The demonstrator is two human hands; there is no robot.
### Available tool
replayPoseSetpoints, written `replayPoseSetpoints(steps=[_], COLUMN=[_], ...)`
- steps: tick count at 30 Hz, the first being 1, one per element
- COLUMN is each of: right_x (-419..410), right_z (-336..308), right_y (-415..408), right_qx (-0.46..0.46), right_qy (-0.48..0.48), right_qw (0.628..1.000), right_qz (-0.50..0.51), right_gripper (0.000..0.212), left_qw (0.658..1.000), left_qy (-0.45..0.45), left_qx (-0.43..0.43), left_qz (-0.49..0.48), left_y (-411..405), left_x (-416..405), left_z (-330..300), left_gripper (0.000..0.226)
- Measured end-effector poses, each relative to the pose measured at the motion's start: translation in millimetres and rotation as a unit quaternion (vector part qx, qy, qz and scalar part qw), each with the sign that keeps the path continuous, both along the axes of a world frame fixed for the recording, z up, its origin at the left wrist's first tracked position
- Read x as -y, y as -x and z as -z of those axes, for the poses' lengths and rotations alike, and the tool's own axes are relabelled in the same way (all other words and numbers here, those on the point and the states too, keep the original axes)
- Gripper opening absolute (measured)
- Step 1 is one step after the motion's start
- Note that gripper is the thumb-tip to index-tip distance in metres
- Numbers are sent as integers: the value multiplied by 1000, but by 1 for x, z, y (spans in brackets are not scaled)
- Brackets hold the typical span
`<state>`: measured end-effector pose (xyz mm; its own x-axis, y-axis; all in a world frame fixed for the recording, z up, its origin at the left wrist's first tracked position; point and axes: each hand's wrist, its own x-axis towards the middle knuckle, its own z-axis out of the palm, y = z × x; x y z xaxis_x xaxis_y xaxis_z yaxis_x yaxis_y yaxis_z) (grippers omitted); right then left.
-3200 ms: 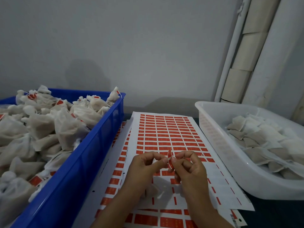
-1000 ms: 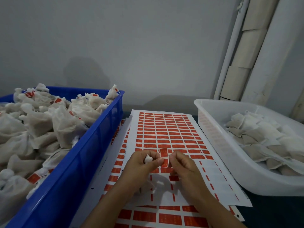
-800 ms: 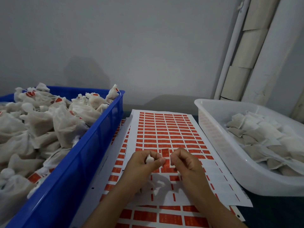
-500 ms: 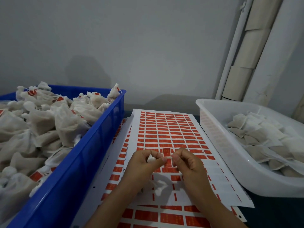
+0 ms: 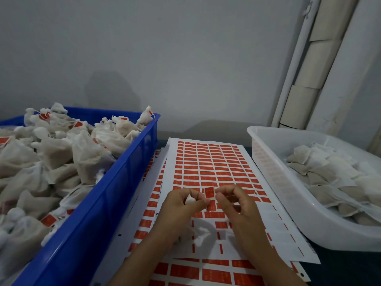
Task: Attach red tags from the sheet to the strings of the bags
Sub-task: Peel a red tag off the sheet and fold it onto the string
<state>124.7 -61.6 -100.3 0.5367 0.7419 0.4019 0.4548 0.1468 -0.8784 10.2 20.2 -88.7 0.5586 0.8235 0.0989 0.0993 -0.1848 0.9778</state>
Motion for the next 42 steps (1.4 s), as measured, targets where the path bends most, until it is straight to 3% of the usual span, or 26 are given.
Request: replayPoseSetpoints(steps=[3,11,18,21,23,26,33,37,39,42], right_x=[-1,2,4,5,7,9,6,5,5,4], right_z=[2,-2,-4,-6,-8,-10,-6,-2,-3,-6], right_y=[1,-4,-11,-15,-16,-16,-16,-14,-10,-5], right_qx=[41,120,304,393,401,417,397,372,316,164], right_qy=[13,-24,-57,-107,-120,-131,-125,-109,-85,-32], right_qw=[999,992,947,909,905,897,907,918,943,986], right_qz=[-5,41,84,90,72,66,72,81,60,12], right_gripper=[5,23,8,23,45,52,49,17,20,38], left_qw=[1000,1000,998,998,998,997,995,994,992,993], left_qy=[-10,16,-38,-1,29,76,96,108,114,107], left_qx=[-4,23,-43,-55,-48,-30,-20,-12,-5,-4], left_qz=[5,1,-27,-22,-11,10,-2,-34,-45,-53], left_y=[0,-2,1,-1,0,2,6,4,4,4], left_x=[-1,-1,-1,2,3,3,3,3,3,2], left_z=[0,3,6,5,0,-5,-9,-9,-9,-9], left_gripper=[14,15,16,23,24,22,9,8,9,9])
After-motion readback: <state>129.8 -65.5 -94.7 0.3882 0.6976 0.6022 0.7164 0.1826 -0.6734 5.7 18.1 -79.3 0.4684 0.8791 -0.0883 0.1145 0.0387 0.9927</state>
